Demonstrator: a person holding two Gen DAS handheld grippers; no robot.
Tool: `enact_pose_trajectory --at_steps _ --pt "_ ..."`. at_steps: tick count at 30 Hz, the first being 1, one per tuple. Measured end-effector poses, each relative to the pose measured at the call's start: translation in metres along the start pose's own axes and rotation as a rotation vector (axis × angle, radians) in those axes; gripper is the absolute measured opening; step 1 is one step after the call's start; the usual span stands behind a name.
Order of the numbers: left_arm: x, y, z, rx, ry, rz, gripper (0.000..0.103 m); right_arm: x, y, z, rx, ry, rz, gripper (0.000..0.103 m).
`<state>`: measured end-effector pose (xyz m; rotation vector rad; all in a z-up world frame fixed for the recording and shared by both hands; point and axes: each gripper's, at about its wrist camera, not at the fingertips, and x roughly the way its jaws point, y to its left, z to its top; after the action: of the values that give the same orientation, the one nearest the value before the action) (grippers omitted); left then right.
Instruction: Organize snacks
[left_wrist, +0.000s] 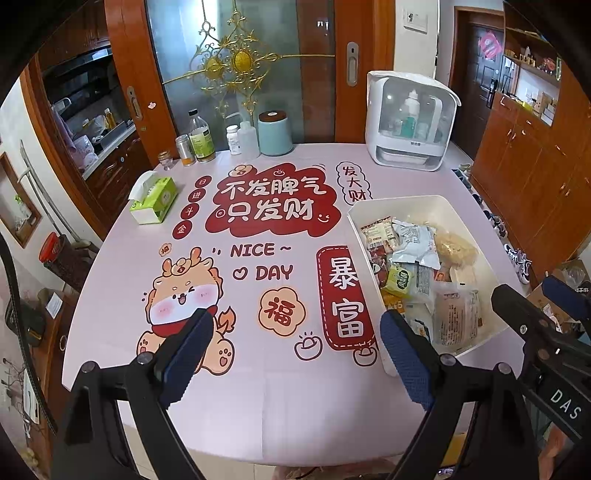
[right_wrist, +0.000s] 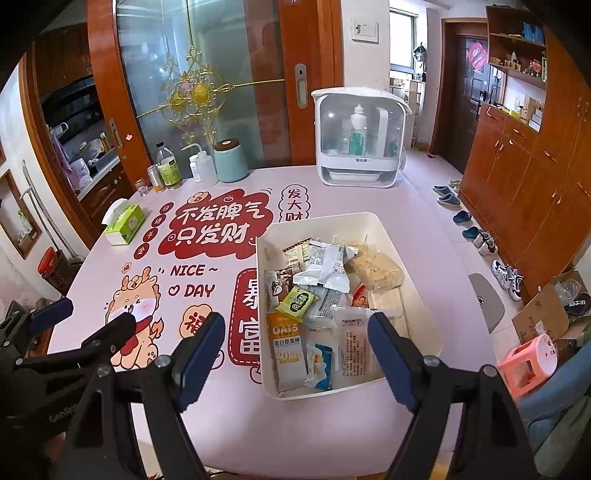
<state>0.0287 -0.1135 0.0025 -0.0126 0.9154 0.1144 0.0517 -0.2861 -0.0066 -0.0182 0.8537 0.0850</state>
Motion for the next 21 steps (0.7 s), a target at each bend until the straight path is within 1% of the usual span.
enact_pose_trajectory --at_steps 9,17,21 --pt "0.005 -0.002 0.001 0.001 0.01 0.002 0.091 0.0 0.001 0.0 0.001 0.001 -0.001 0.081" --pt "0.007 -0.003 0.002 0.003 0.017 0.0 0.091 0.008 -0.003 0.007 -0.022 0.011 0.017 0.081" --pt "0.013 -0.009 0.002 0.001 0.024 0.003 0.091 0.01 -0.006 0.01 -0.025 0.013 0.02 0.081"
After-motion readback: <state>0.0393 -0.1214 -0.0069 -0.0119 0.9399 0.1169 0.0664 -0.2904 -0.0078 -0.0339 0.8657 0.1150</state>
